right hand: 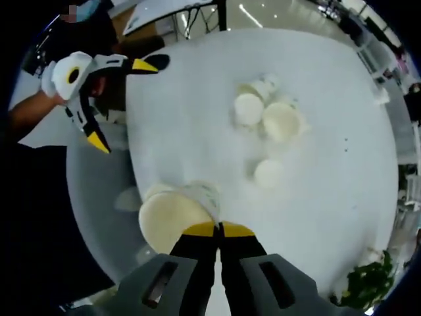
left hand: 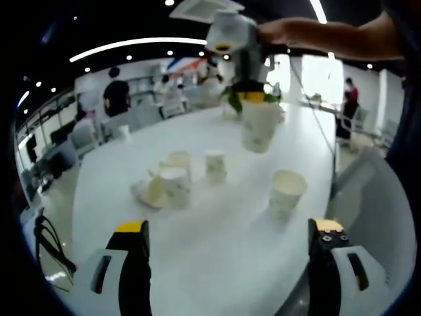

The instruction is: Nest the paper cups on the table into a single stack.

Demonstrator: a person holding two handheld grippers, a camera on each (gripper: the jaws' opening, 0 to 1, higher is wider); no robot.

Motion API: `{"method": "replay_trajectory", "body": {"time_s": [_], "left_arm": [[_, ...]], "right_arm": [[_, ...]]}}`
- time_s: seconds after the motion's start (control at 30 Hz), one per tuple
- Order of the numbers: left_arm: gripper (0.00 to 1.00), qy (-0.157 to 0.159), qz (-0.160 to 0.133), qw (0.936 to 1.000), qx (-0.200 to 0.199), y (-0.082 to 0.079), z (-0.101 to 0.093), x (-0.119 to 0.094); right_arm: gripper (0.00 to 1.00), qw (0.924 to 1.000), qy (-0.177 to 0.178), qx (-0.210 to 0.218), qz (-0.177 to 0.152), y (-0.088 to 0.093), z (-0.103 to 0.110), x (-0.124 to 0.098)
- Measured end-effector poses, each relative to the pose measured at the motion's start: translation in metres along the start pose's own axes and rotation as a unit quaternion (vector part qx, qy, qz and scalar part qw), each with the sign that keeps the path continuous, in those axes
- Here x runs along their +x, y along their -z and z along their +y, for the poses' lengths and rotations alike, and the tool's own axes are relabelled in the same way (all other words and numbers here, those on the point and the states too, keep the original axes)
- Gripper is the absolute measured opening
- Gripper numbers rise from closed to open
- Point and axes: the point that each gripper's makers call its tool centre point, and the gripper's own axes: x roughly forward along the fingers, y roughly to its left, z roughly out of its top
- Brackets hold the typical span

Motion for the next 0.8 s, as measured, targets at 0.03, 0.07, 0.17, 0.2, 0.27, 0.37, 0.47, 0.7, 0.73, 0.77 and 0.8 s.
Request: {"method": "replay_trajectory", "body": {"time_s": [0.03, 0.07, 0.17, 0.2, 0.27, 0.37, 0.47, 0.7, 0.73, 0.77, 0.8], "left_arm": [[0.98, 0.0, 0.001, 1.0, -0.001, 0.0, 0.002, 0.0], [0.98, 0.0, 0.001, 1.0, -0.001, 0.0, 0.002, 0.0], [0.98, -0.001, 0.001, 1.0, -0.002, 0.0, 0.006, -0.001], [0.98, -0.002, 0.001, 1.0, -0.003, 0.0, 0.007, -0.001], [0.98, -0.003, 0.001, 1.0, -0.003, 0.0, 0.009, -0.001], [0.98, -0.002, 0.002, 1.0, -0.004, 0.0, 0.009, -0.001], [0.98, -0.003, 0.003, 1.0, -0.005, 0.001, 0.01, -0.001], [0.98, -0.004, 0.002, 1.0, -0.005, 0.0, 0.01, 0.0], [0.98, -0.004, 0.001, 1.0, -0.005, 0.0, 0.01, 0.0], [0.98, -0.004, 0.001, 1.0, -0.005, 0.0, 0.01, 0.001], [0.98, -0.004, 0.001, 1.0, -0.004, 0.0, 0.01, 0.001]], "right_arm": [[0.0, 1.0, -0.001, 0.002, 0.001, 0.0, 0.002, 0.0], [0.0, 1.0, -0.003, 0.004, 0.002, 0.0, 0.001, 0.0], [0.0, 0.9999, -0.009, 0.008, 0.005, 0.001, 0.006, -0.002], [0.0, 0.9999, -0.009, 0.009, 0.006, 0.0, 0.005, -0.001], [0.0, 0.9998, -0.013, 0.009, 0.009, 0.002, 0.009, -0.002], [0.0, 0.9998, -0.014, 0.008, 0.012, 0.003, 0.013, -0.003], [0.0, 0.9998, -0.015, 0.004, 0.01, 0.002, 0.017, -0.005], [0.0, 0.9997, -0.019, -0.001, 0.014, 0.004, 0.028, -0.007], [0.0, 0.9997, -0.019, -0.001, 0.014, 0.005, 0.03, -0.007], [0.0, 0.9997, -0.021, -0.001, 0.015, 0.005, 0.032, -0.008], [0.0, 0.9997, -0.021, -0.001, 0.015, 0.006, 0.034, -0.008]]}}
